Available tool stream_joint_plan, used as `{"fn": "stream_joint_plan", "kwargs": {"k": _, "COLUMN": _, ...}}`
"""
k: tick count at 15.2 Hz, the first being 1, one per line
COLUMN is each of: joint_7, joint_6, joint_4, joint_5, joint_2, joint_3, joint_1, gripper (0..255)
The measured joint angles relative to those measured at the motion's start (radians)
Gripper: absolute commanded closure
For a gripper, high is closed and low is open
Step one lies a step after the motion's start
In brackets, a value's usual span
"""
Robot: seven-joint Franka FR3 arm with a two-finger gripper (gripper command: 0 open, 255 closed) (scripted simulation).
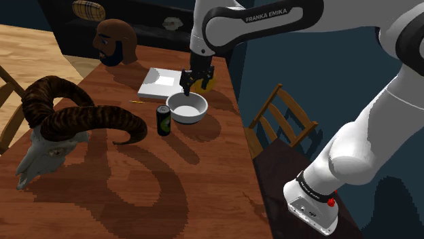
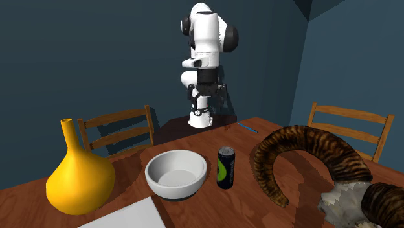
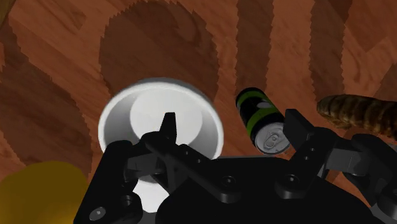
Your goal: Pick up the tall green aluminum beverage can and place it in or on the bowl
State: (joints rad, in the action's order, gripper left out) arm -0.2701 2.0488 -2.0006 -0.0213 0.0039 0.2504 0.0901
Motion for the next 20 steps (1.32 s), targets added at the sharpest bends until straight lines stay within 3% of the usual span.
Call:
{"fn": "stream_joint_plan", "kwargs": {"k": 12, "joint_7": -0.161, "joint_6": 0.011, "joint_4": 0.399, "joint_5": 0.147, "joint_2": 0.466, "joint_3": 0.014, "joint_1": 0.109, "gripper": 0}}
{"fn": "stream_joint_plan", "kwargs": {"k": 20, "joint_7": -0.178, "joint_6": 0.071, "joint_4": 0.406, "joint_5": 0.167, "joint_2": 0.538, "joint_3": 0.006, "joint_1": 0.125, "gripper": 0}}
